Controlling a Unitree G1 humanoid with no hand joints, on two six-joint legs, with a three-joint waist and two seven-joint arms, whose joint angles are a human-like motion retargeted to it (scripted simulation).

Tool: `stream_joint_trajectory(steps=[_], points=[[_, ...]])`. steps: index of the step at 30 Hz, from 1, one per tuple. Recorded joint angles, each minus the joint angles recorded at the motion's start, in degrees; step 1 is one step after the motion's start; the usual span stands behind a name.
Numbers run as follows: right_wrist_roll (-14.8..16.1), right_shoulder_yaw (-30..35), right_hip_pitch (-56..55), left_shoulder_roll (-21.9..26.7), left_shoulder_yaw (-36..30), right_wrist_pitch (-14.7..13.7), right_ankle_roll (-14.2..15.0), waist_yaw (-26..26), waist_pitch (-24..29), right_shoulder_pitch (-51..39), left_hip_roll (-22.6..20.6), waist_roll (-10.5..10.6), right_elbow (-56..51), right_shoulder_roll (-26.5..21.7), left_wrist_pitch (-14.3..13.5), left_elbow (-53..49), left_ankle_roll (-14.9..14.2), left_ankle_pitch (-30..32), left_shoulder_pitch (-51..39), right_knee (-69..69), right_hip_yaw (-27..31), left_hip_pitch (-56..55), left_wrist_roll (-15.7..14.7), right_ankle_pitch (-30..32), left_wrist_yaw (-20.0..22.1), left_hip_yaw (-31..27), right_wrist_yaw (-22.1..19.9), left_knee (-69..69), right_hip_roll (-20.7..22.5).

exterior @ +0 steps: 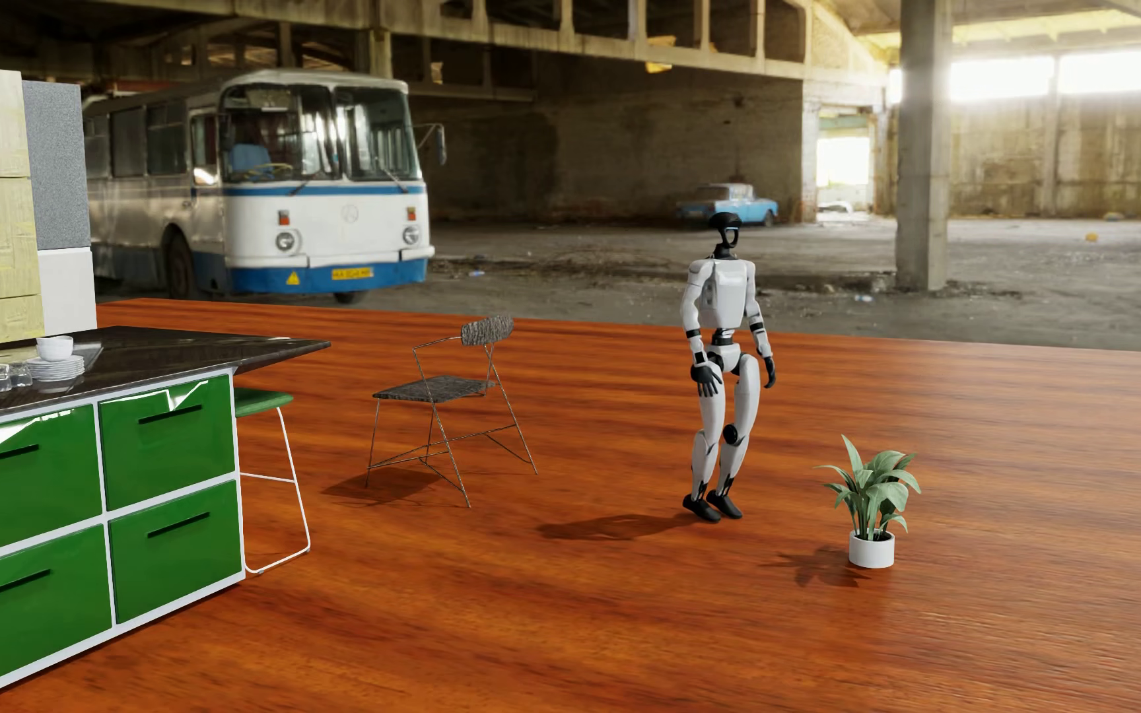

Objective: Stand still

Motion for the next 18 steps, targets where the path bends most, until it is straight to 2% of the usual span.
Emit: stream_joint_trajectory(steps=[18], points=[[0.00, 0.38, -0.20, -0.16, 0.06, 0.00, 0.00, -0.72, -0.41, 0.17, 0.26, 0.40, -0.39, -0.19, 0.00, -0.33, 0.00, 0.12, 0.09, -0.93, 0.00, 0.01, 0.00, 0.24, 0.00, 0.00, 0.00, -0.58, 0.37]])
